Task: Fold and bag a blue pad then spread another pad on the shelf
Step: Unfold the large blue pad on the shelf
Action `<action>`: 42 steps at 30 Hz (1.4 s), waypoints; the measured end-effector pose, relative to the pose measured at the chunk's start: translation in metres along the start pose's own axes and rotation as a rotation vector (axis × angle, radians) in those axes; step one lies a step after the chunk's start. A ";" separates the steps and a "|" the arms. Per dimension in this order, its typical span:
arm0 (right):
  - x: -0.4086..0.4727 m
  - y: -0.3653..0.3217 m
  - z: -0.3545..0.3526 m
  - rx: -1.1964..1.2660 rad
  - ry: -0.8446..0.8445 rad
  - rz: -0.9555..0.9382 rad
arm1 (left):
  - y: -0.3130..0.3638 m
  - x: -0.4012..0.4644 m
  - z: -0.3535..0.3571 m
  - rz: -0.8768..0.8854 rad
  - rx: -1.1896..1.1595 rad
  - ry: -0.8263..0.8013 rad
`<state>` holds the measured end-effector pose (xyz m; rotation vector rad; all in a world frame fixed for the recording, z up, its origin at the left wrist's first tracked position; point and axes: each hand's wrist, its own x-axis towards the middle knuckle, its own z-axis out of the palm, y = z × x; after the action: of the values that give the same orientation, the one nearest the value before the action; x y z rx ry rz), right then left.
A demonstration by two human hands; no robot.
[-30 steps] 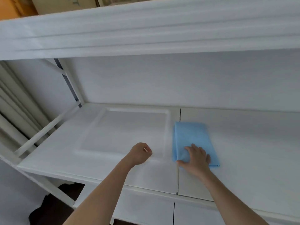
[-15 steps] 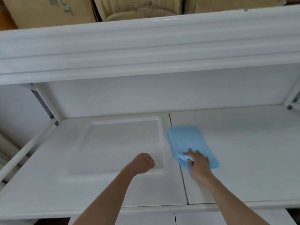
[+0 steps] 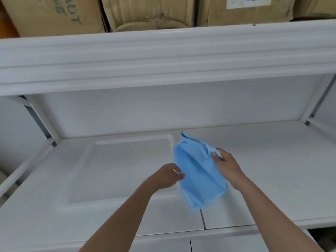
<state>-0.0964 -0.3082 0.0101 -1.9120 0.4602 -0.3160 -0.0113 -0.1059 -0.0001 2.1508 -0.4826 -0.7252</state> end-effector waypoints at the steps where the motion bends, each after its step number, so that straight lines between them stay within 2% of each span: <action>1: -0.001 -0.004 0.000 0.019 -0.002 -0.010 | 0.003 -0.002 0.000 -0.004 -0.023 -0.009; 3: -0.002 -0.011 0.000 0.050 -0.005 -0.041 | 0.008 -0.003 0.003 -0.007 -0.065 -0.010; 5: -0.002 -0.017 0.000 0.086 -0.012 -0.056 | 0.012 -0.005 0.007 -0.016 -0.093 0.055; 8: -0.005 -0.026 -0.003 0.144 -0.028 -0.071 | 0.017 -0.006 0.006 -0.069 0.093 0.398; 10: -0.008 -0.031 -0.005 0.223 -0.051 -0.072 | 0.015 -0.007 0.000 -0.139 0.045 0.577; 11: -0.010 -0.033 -0.006 0.275 -0.066 -0.069 | 0.013 -0.007 -0.004 -0.156 -0.099 0.573; 13: -0.010 -0.032 -0.008 0.370 -0.078 -0.053 | 0.008 -0.007 -0.009 -0.118 -0.465 0.461; 14: -0.011 -0.029 -0.008 0.406 -0.074 -0.034 | 0.006 -0.009 -0.009 -0.100 -0.578 0.404; 16: -0.011 -0.021 -0.004 0.406 -0.040 0.015 | 0.002 -0.014 -0.007 -0.116 -0.610 0.372; 19: -0.013 0.005 0.004 0.342 -0.007 0.141 | -0.011 -0.012 0.001 -0.233 -0.562 0.401; 21: -0.017 0.023 0.006 0.363 -0.027 0.243 | -0.019 -0.012 0.006 -0.273 -0.494 0.435; 24: -0.023 0.042 0.004 0.432 -0.053 0.313 | -0.025 -0.014 0.009 -0.244 -0.391 0.497; 28: -0.025 0.057 0.000 0.487 -0.009 0.335 | -0.031 -0.015 0.009 -0.012 -0.060 0.573; 30: -0.025 0.062 -0.001 0.499 -0.003 0.334 | -0.031 -0.014 0.008 0.058 0.145 0.542; 37: -0.025 0.091 0.003 0.343 -0.085 0.230 | -0.033 -0.013 0.009 0.074 0.694 0.362; 42: -0.027 0.103 0.005 0.090 -0.080 0.114 | -0.031 -0.016 0.015 0.094 0.790 0.264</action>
<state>-0.1351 -0.3257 -0.0872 -1.7967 0.4912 -0.1822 -0.0301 -0.0871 -0.0272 2.8705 -0.8146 -0.1842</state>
